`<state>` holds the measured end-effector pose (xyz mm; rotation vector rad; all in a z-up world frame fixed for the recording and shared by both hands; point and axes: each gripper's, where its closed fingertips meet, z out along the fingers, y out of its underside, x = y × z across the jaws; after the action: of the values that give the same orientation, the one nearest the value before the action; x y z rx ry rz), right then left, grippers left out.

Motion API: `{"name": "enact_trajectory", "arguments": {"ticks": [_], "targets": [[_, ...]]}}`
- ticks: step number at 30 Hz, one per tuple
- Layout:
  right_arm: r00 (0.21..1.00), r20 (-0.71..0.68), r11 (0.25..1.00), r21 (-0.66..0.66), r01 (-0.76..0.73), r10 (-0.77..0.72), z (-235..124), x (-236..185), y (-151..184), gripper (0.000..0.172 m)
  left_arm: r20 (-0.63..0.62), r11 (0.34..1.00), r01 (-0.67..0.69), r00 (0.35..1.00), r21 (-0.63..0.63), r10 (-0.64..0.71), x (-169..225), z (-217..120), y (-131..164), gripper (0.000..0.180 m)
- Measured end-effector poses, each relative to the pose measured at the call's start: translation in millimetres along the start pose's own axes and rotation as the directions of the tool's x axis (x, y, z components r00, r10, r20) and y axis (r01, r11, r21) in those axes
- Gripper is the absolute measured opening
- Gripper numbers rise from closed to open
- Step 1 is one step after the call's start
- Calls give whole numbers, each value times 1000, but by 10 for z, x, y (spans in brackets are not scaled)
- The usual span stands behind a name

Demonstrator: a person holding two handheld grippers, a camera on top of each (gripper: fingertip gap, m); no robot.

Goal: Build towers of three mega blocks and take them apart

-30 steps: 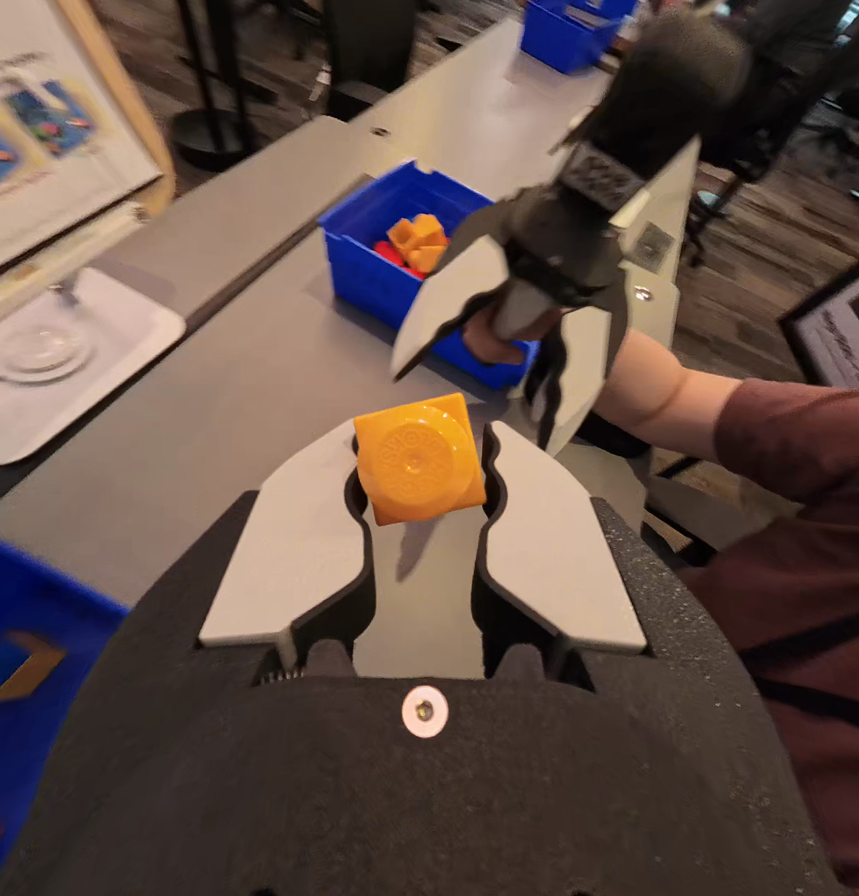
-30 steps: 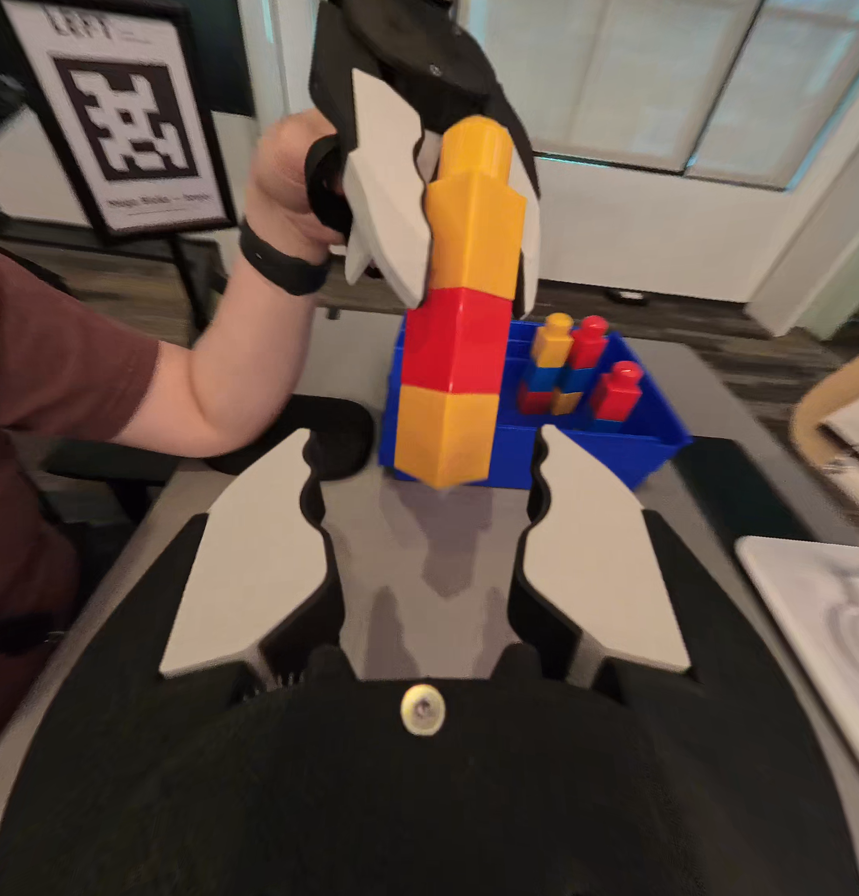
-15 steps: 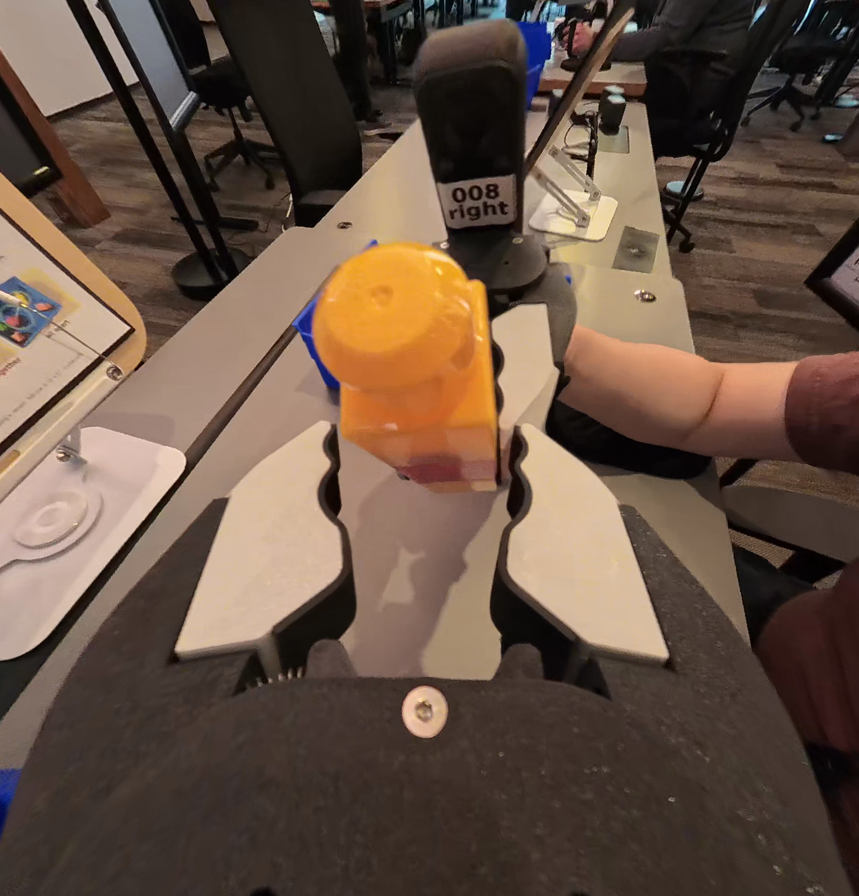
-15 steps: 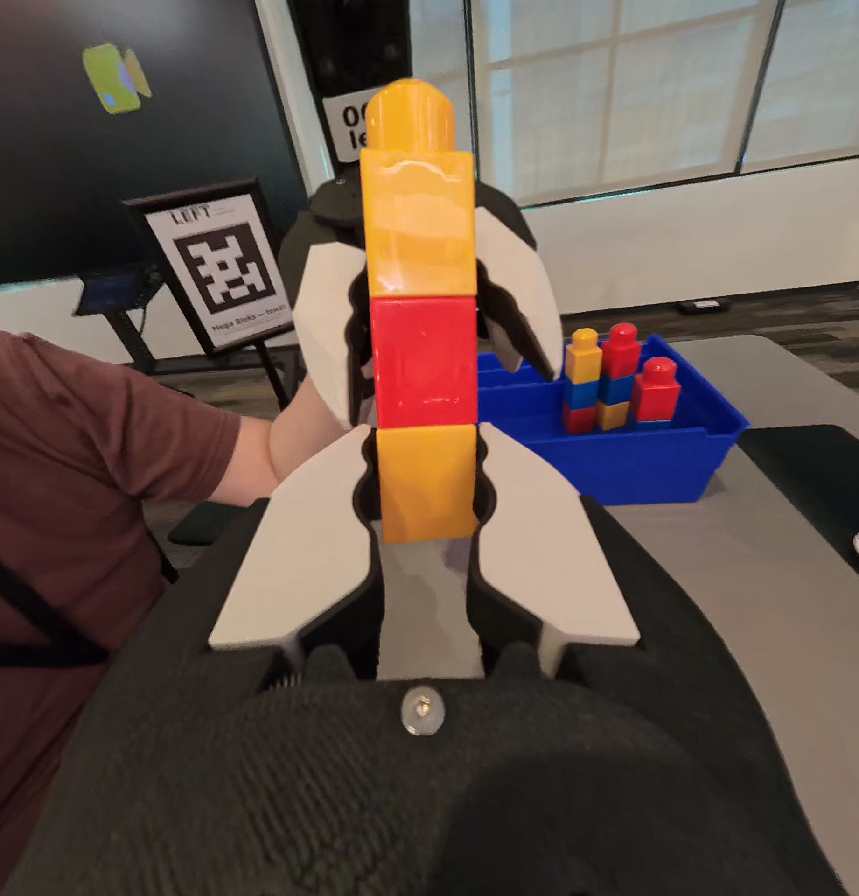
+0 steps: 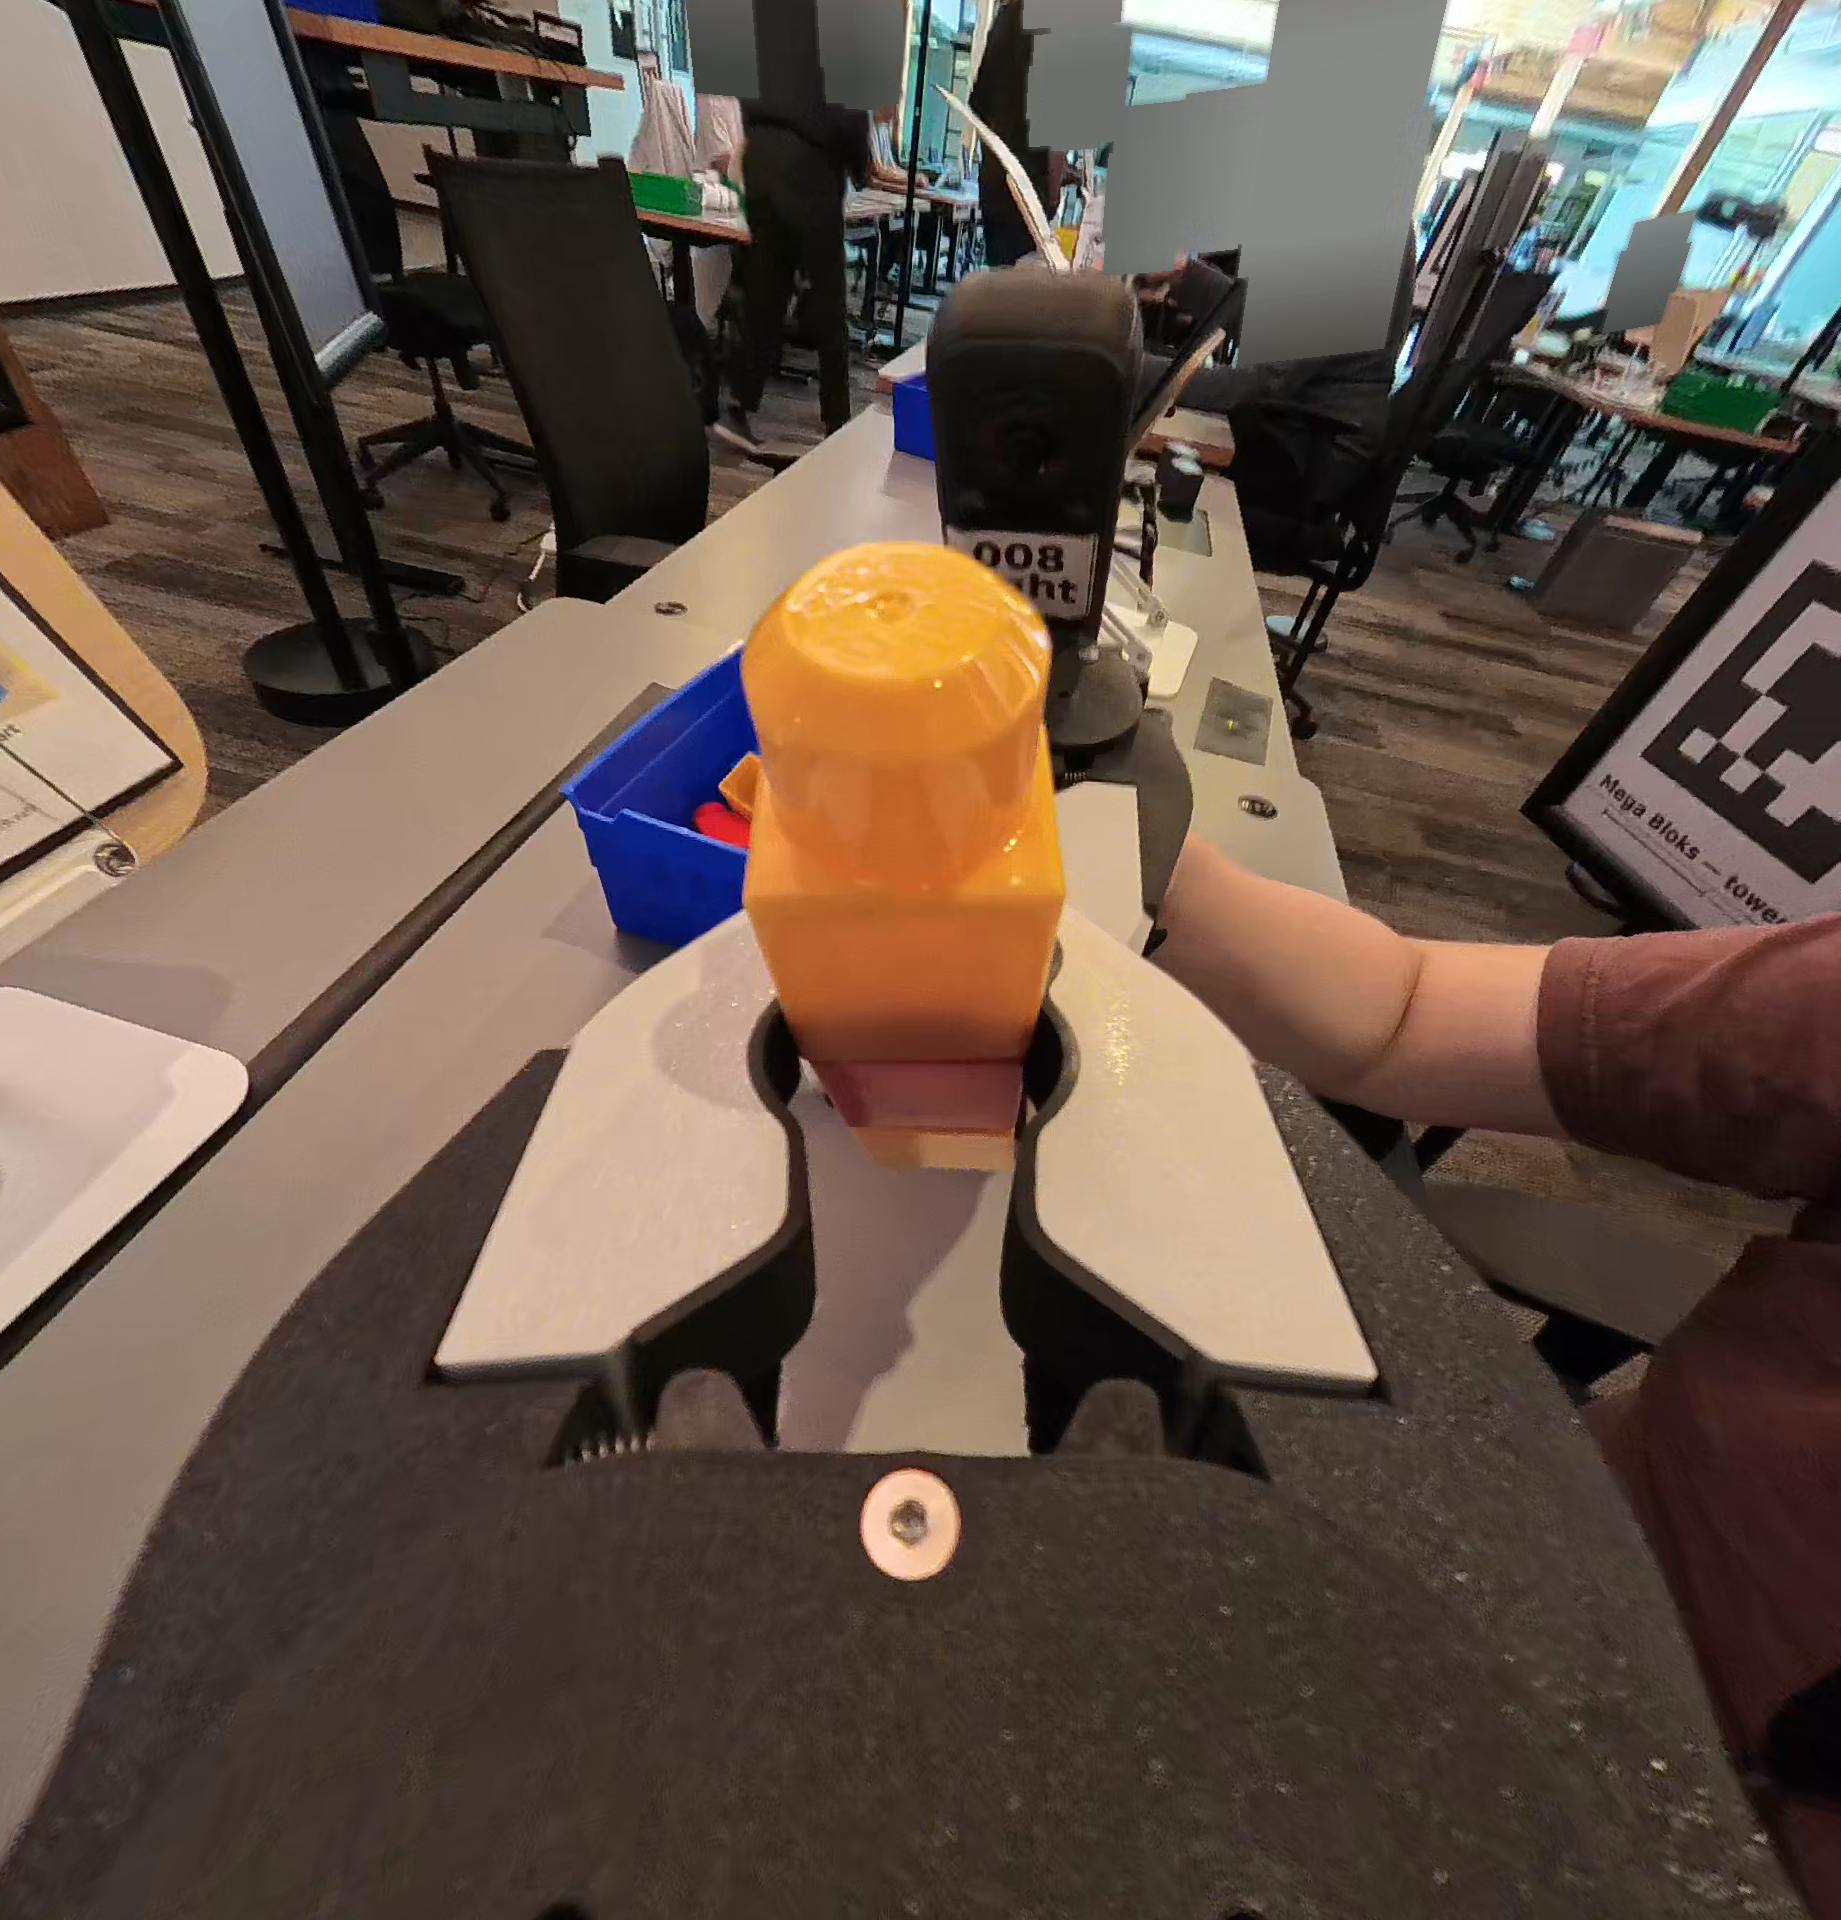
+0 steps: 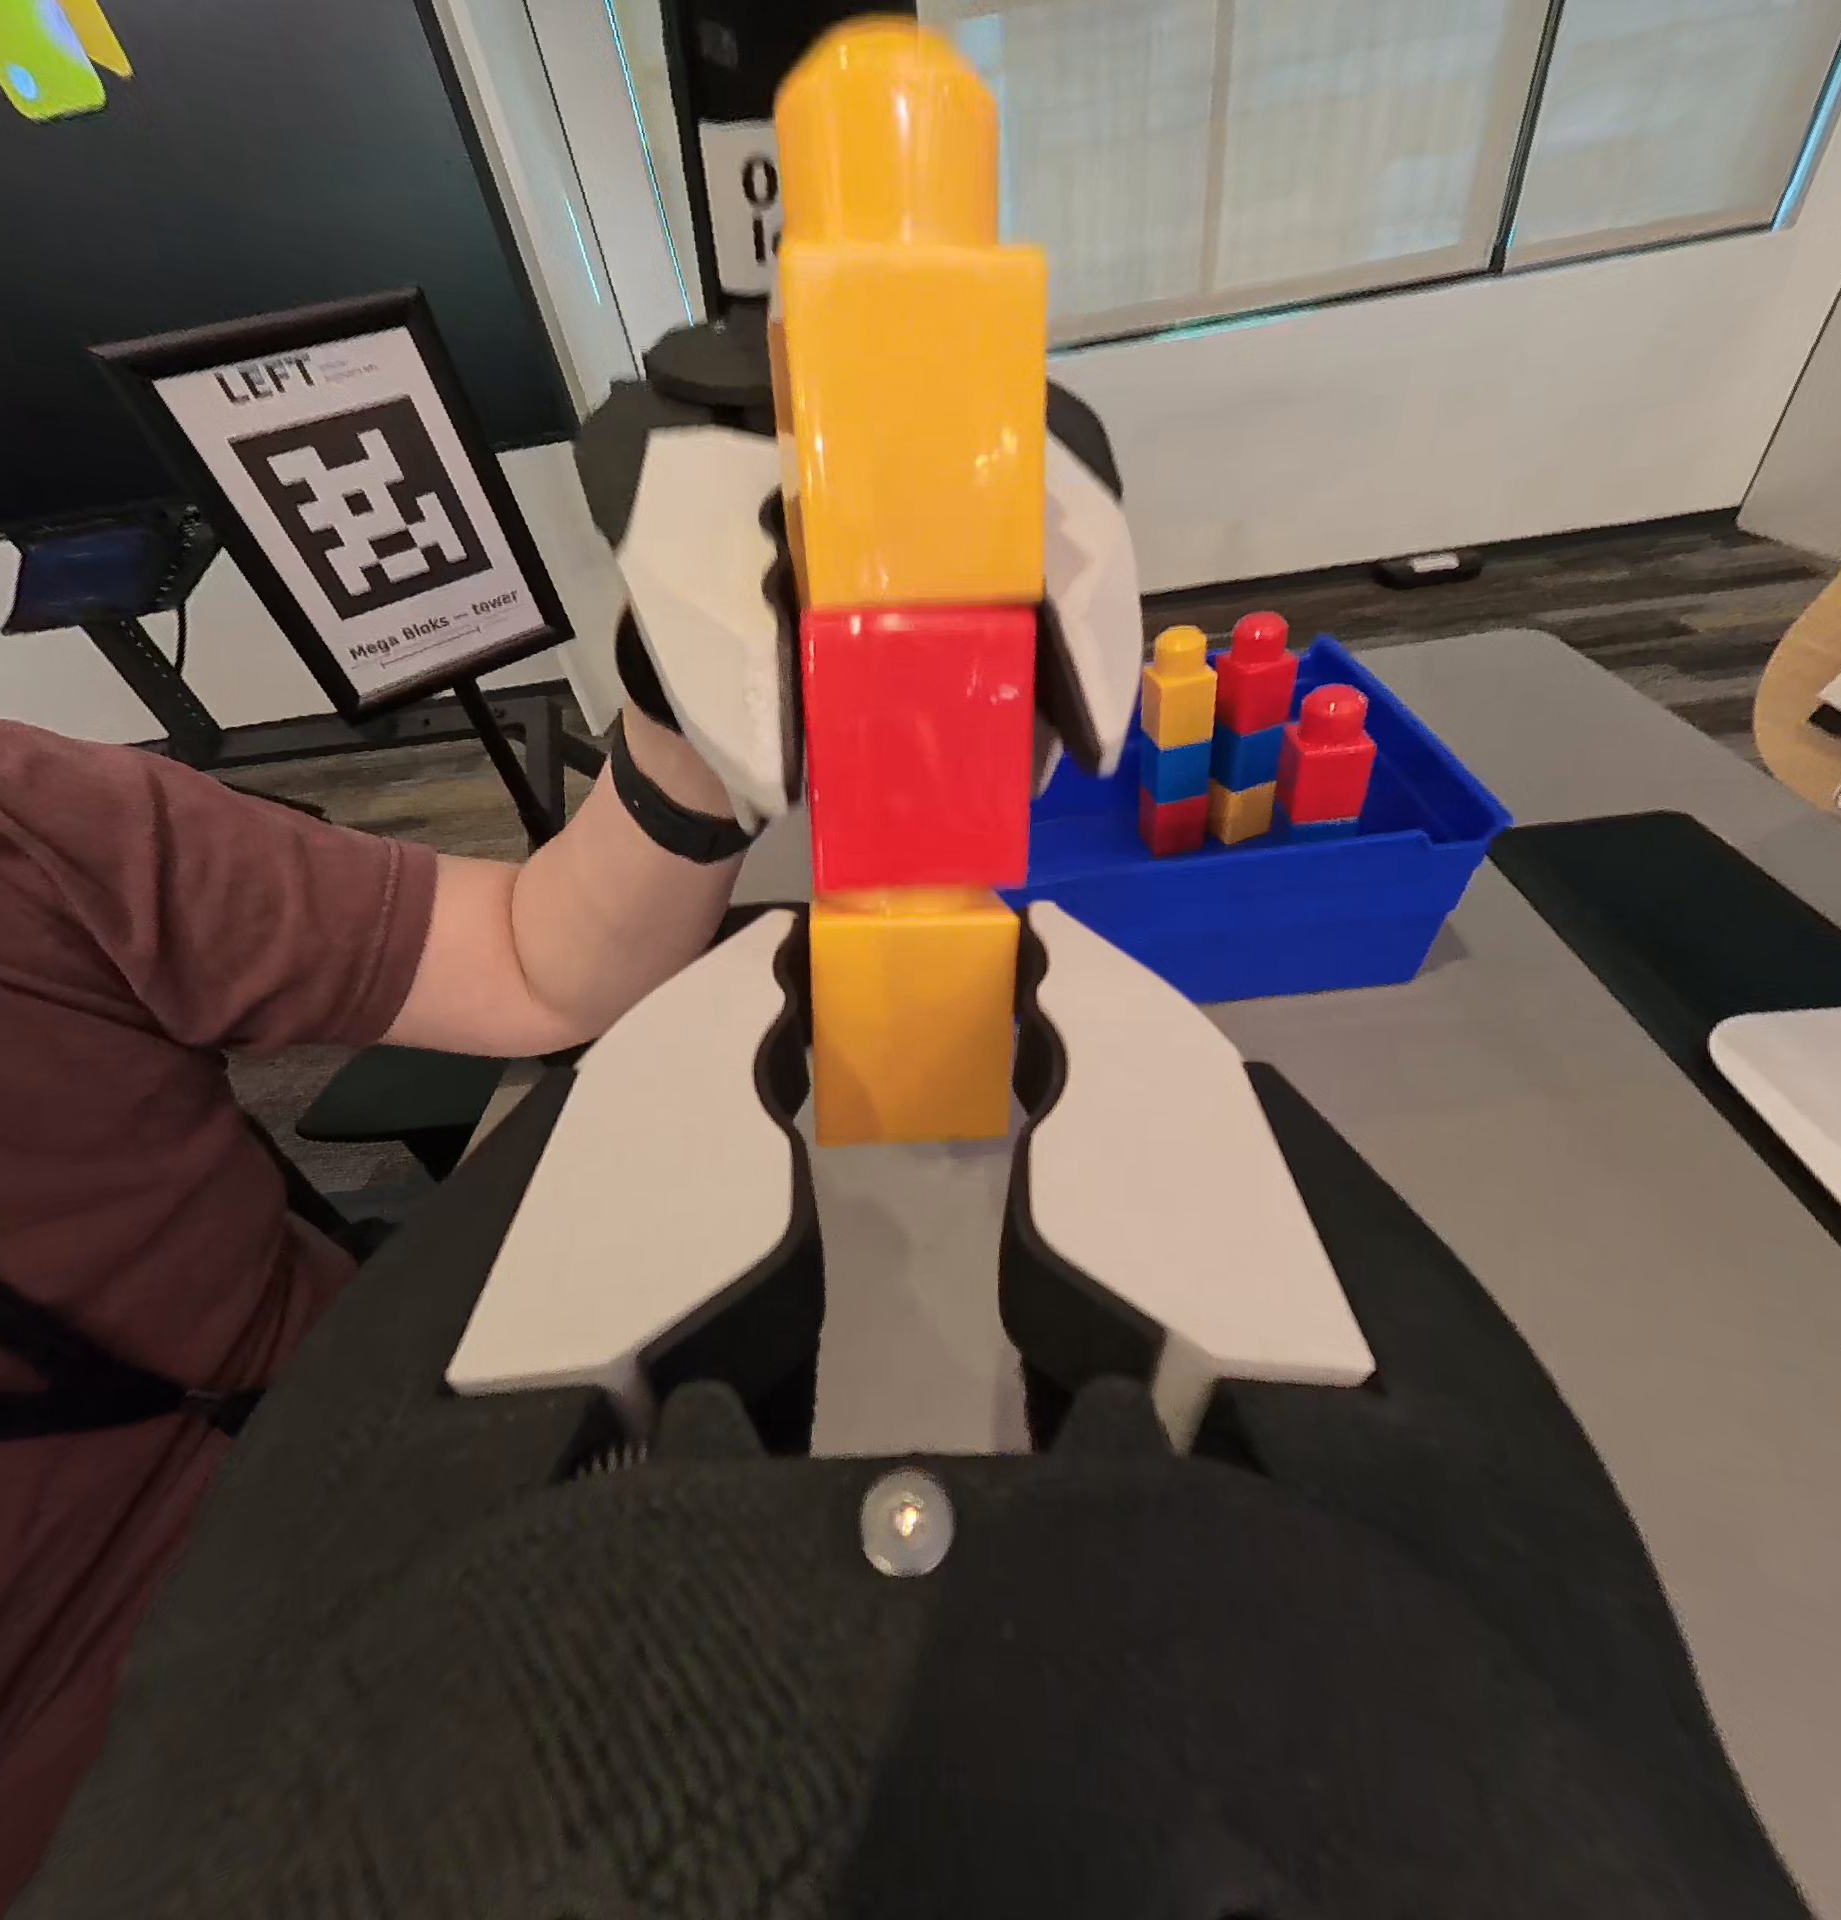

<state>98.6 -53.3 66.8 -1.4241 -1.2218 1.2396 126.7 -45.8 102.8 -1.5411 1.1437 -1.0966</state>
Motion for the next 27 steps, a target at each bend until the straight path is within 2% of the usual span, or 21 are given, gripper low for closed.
{"name": "enact_trajectory", "arguments": {"ticks": [2, 3, 4, 6, 8, 10, 12, 14, 15, 17, 18, 19, 20, 21, 23, 25, 26, 27], "targets": [[998, -48, 992, -126, 28, -34, -14, 83, 196, 38, 9, 987, 44, 999, 153, -46, -57, -191, -237, 40], [998, -57, 990, -136, 32, -40, -23, 110, 221, 38, -20, 982, 75, 997, 173, -73, -67, -318, -284, 40], [999, -38, 994, -112, 9, -14, -38, 100, 184, 38, -17, 985, 78, 997, 154, -76, -103, -430, -271, 40], [998, -60, 996, -90, -18, 12, -170, 142, 82, 38, 107, 990, 15, 994, 141, -30, -275, -610, -245, 40], [970, -240, 991, -134, -1, -32, -589, 374, 22, 38, 90, 994, 2, 996, 110, -11, -224, -651, -217, 40], [874, -485, 972, -213, -94, -21, -1314, 698, 159, 38, 41, 993, 18, 999, 117, -23, -123, -611, -241, 41], [693, -721, 927, -250, -281, 16, -2176, 1010, 538, 38, 10, 996, 38, 999, 87, -38, -70, -505, -194, 41], [511, -856, 850, -213, -482, 75, -2868, 1176, 1017, 38, -6, 999, 47, 999, 14, -46, -58, -359, -61, 41], [454, -885, 814, -186, -550, 105, -3080, 1220, 1227, 38, -12, 998, 52, 999, -23, -52, -58, -279, 13, 41], [413, -896, 771, -145, -621, 163, -3262, 1288, 1509, 39, -26, 993, 75, 997, -88, -78, -53, -125, 146, 41], [392, -906, 770, -133, -625, 161, -3324, 1350, 1565, 46, -43, 989, 88, 995, -114, -94, -34, -52, 206, 41], [342, -930, 788, -110, -606, 133, -3415, 1443, 1549, 66, -62, 985, 99, 992, -144, -109, -6, 18, 267, 41], [325, -938, 815, -94, -572, 119, -3428, 1494, 1462, 68, -74, 981, 101, 991, -168, -115, 15, 81, 324, 41], [360, -924, 854, -85, -513, 124, -3320, 1507, 1295, 68, -72, 978, 97, 991, -187, -112, 18, 140, 373, 41], [535, -833, 949, -38, -313, 143, -2847, 1419, 736, 64, -70, 967, 90, 991, -237, -110, 38, 229, 476, 41], [785, -601, 988, 94, -121, 153, -2164, 1041, 61, 59, -84, 956, 80, 991, -281, -108, 75, 284, 562, 41], [884, -448, 983, 174, -61, 134, -1838, 772, -228, 59, -83, 953, 76, 991, -292, -105, 79, 303, 586, 41], [947, -303, 972, 234, -36, 107, -1548, 508, -432, 59, -81, 952, 75, 991, -297, -104, 80, 316, 597, 41]]}}
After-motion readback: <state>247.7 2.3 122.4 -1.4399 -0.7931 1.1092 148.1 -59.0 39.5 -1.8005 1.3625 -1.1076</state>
